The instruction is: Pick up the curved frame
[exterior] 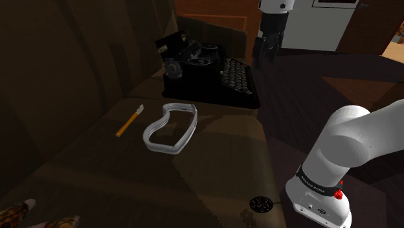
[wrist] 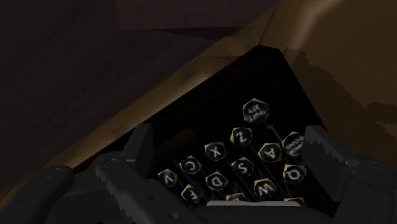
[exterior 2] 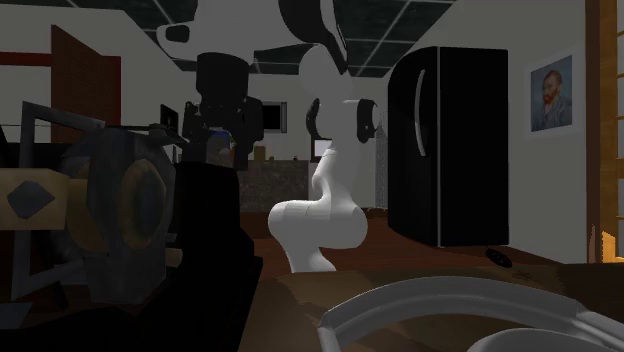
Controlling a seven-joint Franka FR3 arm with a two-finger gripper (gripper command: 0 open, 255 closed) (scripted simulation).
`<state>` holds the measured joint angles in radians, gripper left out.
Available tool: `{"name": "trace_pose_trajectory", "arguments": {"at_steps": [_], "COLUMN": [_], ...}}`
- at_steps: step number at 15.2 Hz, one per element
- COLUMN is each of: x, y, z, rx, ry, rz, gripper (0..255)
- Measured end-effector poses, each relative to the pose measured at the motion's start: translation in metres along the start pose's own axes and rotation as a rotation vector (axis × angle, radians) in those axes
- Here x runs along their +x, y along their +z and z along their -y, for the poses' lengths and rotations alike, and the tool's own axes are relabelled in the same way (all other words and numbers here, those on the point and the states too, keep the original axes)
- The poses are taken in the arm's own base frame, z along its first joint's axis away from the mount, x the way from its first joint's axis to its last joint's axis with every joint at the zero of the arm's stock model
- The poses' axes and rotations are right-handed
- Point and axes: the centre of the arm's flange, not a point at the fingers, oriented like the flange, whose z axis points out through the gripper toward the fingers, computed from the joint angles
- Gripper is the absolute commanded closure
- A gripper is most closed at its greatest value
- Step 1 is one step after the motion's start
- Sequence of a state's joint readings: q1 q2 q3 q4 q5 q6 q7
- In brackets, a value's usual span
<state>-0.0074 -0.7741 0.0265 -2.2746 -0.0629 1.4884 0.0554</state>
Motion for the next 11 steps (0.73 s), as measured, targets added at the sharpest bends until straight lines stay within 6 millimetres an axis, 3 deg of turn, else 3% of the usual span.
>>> {"name": "trace_pose_trajectory", "arguments": {"at_steps": [3,11], "x": [0.000,0.013], "y": [0.005,0.026], "z": [0.014,0.106], "rx": [0.006,0.050], "ry": [0.021,0.167], "rz": [0.001,0.008], "gripper": [0,0]}}
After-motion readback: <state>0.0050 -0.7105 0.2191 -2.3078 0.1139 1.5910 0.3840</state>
